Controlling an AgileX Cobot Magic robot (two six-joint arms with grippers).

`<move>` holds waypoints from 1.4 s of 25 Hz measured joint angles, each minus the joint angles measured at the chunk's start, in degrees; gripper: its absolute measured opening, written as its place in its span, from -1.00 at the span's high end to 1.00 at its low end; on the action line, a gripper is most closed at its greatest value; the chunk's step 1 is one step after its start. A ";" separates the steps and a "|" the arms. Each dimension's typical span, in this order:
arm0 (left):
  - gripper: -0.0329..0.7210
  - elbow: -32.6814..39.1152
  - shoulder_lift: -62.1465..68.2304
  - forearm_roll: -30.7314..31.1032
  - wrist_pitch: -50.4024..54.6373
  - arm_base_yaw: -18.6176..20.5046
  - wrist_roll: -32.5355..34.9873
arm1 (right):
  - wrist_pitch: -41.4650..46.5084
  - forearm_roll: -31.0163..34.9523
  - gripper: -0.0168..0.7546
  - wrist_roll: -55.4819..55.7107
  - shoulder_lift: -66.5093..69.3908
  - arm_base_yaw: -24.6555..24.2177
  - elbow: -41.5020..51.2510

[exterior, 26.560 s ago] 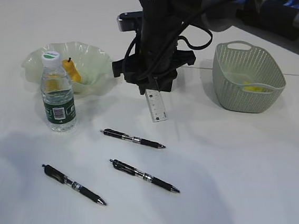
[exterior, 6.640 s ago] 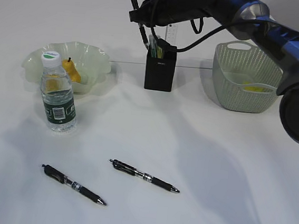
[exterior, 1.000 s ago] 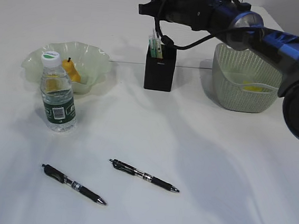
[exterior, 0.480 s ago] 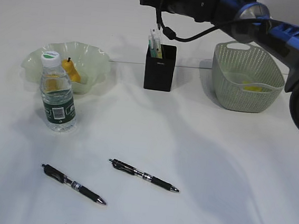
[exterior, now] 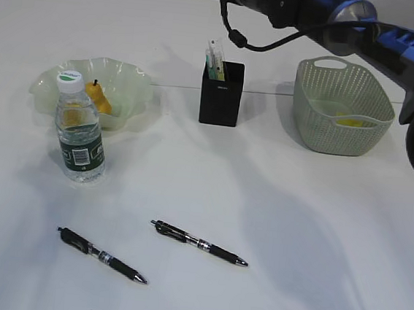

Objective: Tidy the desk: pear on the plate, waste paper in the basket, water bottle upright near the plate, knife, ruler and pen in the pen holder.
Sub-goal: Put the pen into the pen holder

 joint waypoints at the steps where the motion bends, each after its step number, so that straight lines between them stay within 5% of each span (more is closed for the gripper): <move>1: -0.15 0.00 0.00 0.00 0.00 0.00 0.00 | -1.45 -0.28 0.77 0.00 -0.13 0.00 0.00; 21: -0.15 0.00 0.00 0.00 -1.73 0.00 0.00 | -12.64 -2.95 0.77 0.12 2.82 0.00 3.32; 35: -0.15 0.00 0.00 0.21 -1.86 0.00 0.00 | -8.42 -3.76 0.77 1.04 2.59 0.00 5.05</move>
